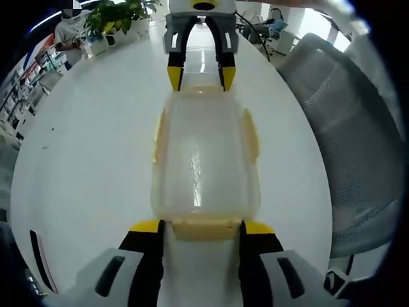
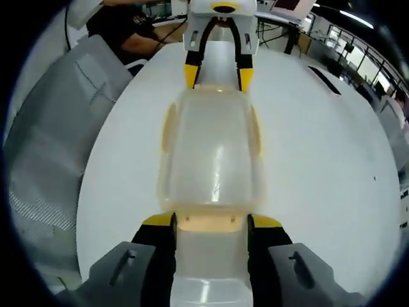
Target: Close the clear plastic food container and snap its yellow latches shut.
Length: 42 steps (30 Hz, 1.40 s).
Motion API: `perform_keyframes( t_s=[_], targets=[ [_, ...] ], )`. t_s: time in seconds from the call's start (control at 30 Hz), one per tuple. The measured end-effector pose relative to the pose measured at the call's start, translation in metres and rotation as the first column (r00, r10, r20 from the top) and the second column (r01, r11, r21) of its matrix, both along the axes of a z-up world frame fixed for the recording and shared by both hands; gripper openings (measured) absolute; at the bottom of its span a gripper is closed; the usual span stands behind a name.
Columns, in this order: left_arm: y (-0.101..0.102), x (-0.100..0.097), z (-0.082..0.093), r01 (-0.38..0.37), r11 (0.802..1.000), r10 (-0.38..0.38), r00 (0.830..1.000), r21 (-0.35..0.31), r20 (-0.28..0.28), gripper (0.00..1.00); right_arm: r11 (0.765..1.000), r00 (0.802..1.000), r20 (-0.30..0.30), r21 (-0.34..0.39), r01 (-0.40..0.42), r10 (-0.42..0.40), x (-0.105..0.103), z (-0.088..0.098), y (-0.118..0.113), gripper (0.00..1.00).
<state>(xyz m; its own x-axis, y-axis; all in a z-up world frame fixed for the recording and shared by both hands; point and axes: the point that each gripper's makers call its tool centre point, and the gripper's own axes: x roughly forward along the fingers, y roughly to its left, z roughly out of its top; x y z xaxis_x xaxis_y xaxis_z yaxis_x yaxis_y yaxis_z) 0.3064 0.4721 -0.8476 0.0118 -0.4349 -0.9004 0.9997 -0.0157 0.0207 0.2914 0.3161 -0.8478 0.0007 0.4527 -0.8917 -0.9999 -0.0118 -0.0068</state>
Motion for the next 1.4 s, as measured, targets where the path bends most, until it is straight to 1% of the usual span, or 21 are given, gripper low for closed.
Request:
perform_keyframes(
  t_s=[0.13, 0.17, 0.2, 0.33, 0.5, 0.7, 0.77, 0.87, 0.97, 1.07, 1.1, 1.13, 1.17, 1.23, 1.27, 1.33, 1.4],
  targets=[
    [0.000, -0.002, 0.001, -0.014, 1.000, 0.014, 1.000, -0.021, -0.002, 0.39, 1.000, 1.000, 0.000, -0.031, 0.007, -0.007, -0.001, 0.000, 0.000, 0.37],
    [0.000, -0.002, 0.001, -0.015, 1.000, 0.015, 1.000, -0.023, -0.002, 0.37, 0.999, 1.000, 0.000, -0.036, 0.007, -0.007, -0.001, 0.000, 0.000, 0.37],
    [0.001, -0.004, 0.001, -0.017, 1.000, 0.017, 1.000, -0.025, -0.003, 0.33, 0.999, 1.000, -0.001, -0.044, 0.016, -0.016, 0.000, 0.000, -0.001, 0.37],
    [0.000, -0.004, 0.003, -0.023, 0.999, 0.022, 1.000, -0.033, -0.003, 0.33, 0.998, 1.000, -0.003, -0.055, 0.017, -0.017, 0.001, -0.001, -0.002, 0.36],
    [-0.001, -0.004, 0.003, -0.018, 1.000, 0.018, 1.000, 0.009, 0.004, 0.33, 0.998, 1.000, -0.006, -0.062, 0.021, -0.022, 0.001, -0.001, -0.003, 0.36],
    [-0.001, -0.004, 0.004, -0.027, 0.999, 0.027, 1.000, 0.030, 0.000, 0.34, 0.994, 1.000, -0.009, -0.105, 0.020, -0.021, 0.002, -0.001, -0.002, 0.36],
    [-0.001, -0.004, 0.004, -0.024, 0.999, 0.024, 1.000, 0.032, 0.000, 0.34, 0.994, 1.000, -0.009, -0.111, 0.021, -0.022, 0.002, -0.001, -0.003, 0.36],
    [-0.002, -0.005, 0.004, -0.030, 0.998, 0.030, 1.000, 0.051, 0.001, 0.33, 0.993, 1.000, -0.011, -0.118, 0.024, -0.025, 0.002, -0.001, -0.003, 0.36],
    [-0.001, -0.004, 0.004, -0.025, 0.998, 0.025, 1.000, 0.050, -0.003, 0.33, 0.993, 1.000, -0.012, -0.119, 0.027, -0.029, 0.002, -0.001, -0.003, 0.36],
    [0.001, -0.004, 0.004, -0.020, 0.999, 0.020, 1.000, 0.029, -0.007, 0.33, 0.993, 0.999, -0.012, -0.116, 0.031, -0.033, 0.002, -0.001, -0.003, 0.35],
    [0.000, -0.004, 0.004, -0.012, 1.000, 0.012, 1.000, 0.024, -0.004, 0.33, 0.993, 1.000, -0.008, -0.115, 0.018, -0.019, 0.002, -0.001, -0.002, 0.35],
    [0.000, -0.004, 0.004, -0.012, 1.000, 0.012, 1.000, 0.026, -0.003, 0.32, 0.992, 1.000, -0.009, -0.121, 0.026, -0.027, 0.002, -0.001, -0.001, 0.35],
    [0.000, -0.002, 0.003, -0.016, 0.999, 0.016, 1.000, 0.039, -0.001, 0.32, 0.990, 1.000, -0.002, -0.139, 0.020, -0.021, 0.003, -0.001, 0.000, 0.35],
    [0.000, -0.003, 0.003, -0.023, 0.997, 0.023, 1.000, 0.071, 0.003, 0.32, 0.989, 1.000, 0.001, -0.148, 0.017, -0.017, 0.004, -0.001, 0.000, 0.35],
    [0.000, -0.003, 0.003, -0.027, 0.997, 0.027, 1.000, 0.075, 0.002, 0.32, 0.989, 1.000, 0.007, -0.149, 0.012, -0.011, 0.005, -0.001, 0.000, 0.35],
    [0.002, -0.002, 0.005, -0.044, 0.996, 0.045, 0.999, 0.077, -0.008, 0.33, 0.990, 1.000, 0.019, -0.141, 0.008, -0.005, 0.008, 0.004, 0.000, 0.35],
    [0.005, -0.001, 0.010, -0.046, 0.996, 0.047, 0.999, 0.073, -0.010, 0.33, 0.993, 1.000, 0.013, -0.117, 0.010, -0.009, 0.010, 0.014, 0.001, 0.35]
  ],
)
